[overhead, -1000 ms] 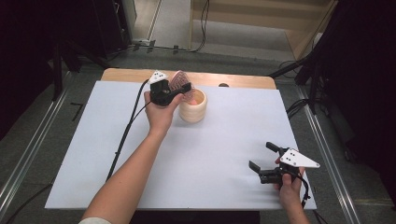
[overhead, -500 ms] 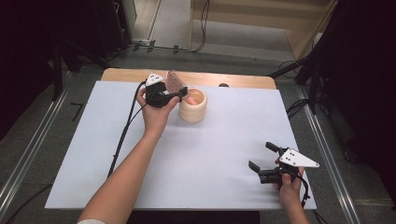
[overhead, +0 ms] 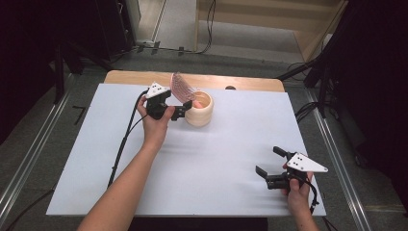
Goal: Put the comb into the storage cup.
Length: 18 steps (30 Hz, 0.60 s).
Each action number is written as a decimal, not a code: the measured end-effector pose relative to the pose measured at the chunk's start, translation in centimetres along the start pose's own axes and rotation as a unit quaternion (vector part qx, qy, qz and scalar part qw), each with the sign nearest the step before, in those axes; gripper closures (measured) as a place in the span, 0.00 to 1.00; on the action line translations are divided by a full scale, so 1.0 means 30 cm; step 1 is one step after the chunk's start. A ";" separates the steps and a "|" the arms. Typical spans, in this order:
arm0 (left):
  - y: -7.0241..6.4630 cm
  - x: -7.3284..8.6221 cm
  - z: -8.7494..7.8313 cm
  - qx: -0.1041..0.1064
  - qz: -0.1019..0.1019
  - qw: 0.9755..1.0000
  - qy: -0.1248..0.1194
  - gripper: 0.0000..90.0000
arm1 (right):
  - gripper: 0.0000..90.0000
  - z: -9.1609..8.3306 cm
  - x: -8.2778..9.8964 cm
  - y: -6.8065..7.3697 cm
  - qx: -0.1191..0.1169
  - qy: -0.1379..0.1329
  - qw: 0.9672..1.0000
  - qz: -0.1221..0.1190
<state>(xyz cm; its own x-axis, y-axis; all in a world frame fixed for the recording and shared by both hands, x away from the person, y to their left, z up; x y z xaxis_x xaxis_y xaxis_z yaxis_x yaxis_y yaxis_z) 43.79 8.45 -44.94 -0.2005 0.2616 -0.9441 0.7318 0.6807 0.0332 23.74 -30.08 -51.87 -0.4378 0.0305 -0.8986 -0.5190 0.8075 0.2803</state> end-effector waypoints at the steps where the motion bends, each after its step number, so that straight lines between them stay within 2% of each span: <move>1: -0.003 0.008 -0.002 0.004 0.000 1.000 0.003 0.00 | 0.00 0.001 0.000 0.000 0.000 0.000 1.000 0.000; 8: -0.009 0.047 -0.024 0.004 -0.002 1.000 0.004 0.00 | 0.00 0.003 0.001 0.001 0.001 0.002 1.000 -0.001; 11: -0.010 0.065 -0.034 0.005 0.005 1.000 0.010 0.00 | 0.00 0.004 0.001 0.001 0.001 0.003 1.000 -0.001; 18: -0.016 0.103 -0.067 0.006 0.006 1.000 0.012 0.00 | 0.00 0.006 0.001 0.002 0.002 0.005 1.000 -0.002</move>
<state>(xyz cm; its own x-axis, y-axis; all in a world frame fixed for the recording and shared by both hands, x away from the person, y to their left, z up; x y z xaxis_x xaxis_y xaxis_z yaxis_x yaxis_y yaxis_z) 41.51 10.31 -47.21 -0.2064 0.2865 -0.9356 0.7415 0.6697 0.0415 23.83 -29.92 -51.96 -0.4432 0.0213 -0.8962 -0.5178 0.8100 0.2753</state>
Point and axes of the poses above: each handheld gripper's, and its own axes: z roughly forward along the jaws, x roughly out of its underside, y roughly to its left, the point moved 2 cm from there along z, roughly forward along the jaws, and after that the axes turned 14 degrees about z, right-handed, at the moved point
